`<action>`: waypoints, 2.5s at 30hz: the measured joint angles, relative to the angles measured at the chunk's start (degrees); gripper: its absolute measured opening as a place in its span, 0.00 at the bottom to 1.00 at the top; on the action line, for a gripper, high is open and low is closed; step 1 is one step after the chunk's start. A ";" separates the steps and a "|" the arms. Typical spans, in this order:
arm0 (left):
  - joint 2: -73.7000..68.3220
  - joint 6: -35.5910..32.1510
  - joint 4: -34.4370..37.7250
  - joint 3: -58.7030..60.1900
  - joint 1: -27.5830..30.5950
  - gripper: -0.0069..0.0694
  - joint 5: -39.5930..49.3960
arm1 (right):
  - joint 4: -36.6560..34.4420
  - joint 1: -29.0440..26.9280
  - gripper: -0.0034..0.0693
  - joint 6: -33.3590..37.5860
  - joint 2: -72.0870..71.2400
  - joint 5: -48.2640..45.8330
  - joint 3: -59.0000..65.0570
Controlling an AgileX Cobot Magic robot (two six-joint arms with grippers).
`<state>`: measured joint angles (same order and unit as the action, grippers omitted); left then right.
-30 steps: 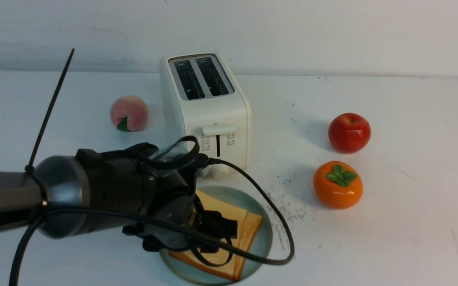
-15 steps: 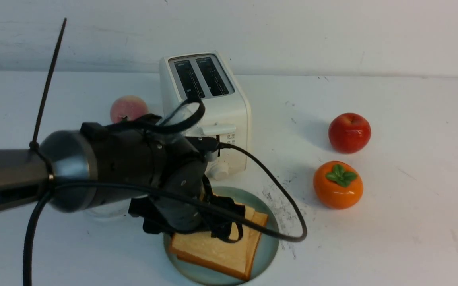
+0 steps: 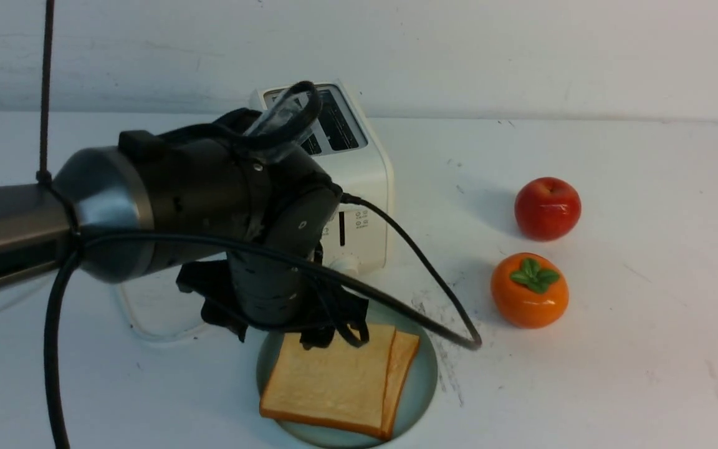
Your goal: Take toasted bread from bread machine on white table place on plate.
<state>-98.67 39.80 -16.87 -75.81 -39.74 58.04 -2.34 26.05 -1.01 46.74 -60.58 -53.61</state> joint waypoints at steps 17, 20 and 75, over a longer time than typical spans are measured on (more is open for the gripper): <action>0.00 -9.25 1.18 -7.91 0.00 0.07 8.32 | 0.00 0.00 0.18 -10.29 -19.51 -4.56 6.20; 0.00 -9.25 1.18 -7.91 0.00 0.07 8.14 | 0.07 0.00 0.06 -11.57 -24.54 2.08 13.08; -0.02 -9.25 0.95 -7.91 0.00 0.08 -0.24 | 10.47 -18.10 0.06 -12.17 -42.33 36.71 46.95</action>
<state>-98.69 30.55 -15.92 -83.72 -39.74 57.80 8.12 7.95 -13.18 4.41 -23.87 -6.66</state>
